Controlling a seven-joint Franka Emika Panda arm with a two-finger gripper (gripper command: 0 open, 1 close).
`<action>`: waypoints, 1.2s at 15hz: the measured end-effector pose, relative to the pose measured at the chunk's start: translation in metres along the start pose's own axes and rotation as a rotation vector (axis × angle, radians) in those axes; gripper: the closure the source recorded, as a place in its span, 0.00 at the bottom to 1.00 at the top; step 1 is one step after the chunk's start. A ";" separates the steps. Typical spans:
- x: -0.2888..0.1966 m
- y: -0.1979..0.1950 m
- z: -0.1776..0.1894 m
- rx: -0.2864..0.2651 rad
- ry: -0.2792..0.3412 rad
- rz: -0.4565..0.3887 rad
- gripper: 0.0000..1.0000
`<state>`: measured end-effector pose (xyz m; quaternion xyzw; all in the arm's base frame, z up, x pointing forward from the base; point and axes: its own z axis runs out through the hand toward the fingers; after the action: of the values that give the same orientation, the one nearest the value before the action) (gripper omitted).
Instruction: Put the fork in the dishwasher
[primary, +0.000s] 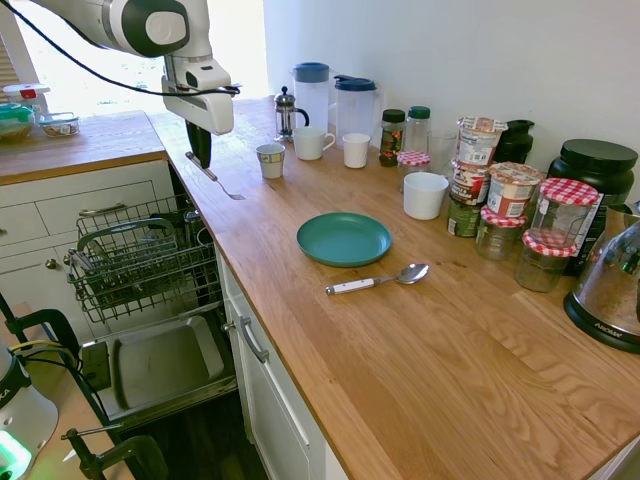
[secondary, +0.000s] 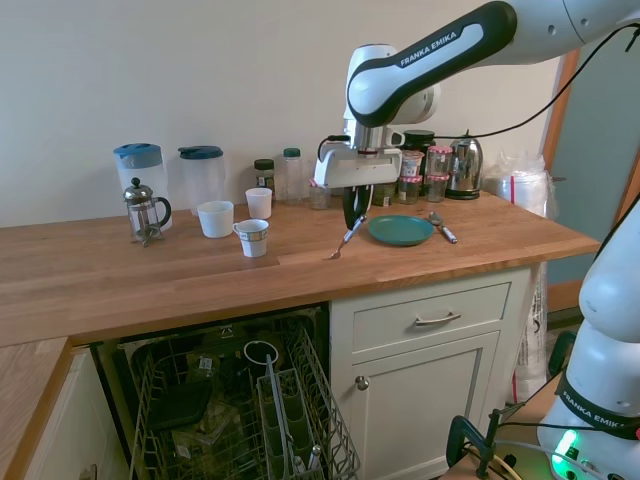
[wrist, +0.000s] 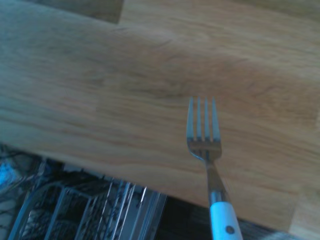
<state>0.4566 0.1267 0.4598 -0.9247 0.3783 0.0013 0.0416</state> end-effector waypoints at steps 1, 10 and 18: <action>-0.016 -0.002 0.002 -0.012 -0.013 -0.029 1.00; -0.114 -0.015 0.023 -0.075 -0.098 -0.220 1.00; -0.195 -0.058 0.069 -0.250 -0.144 -0.405 1.00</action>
<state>0.3601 0.3100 0.4023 -0.9772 0.1782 0.1057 -0.0467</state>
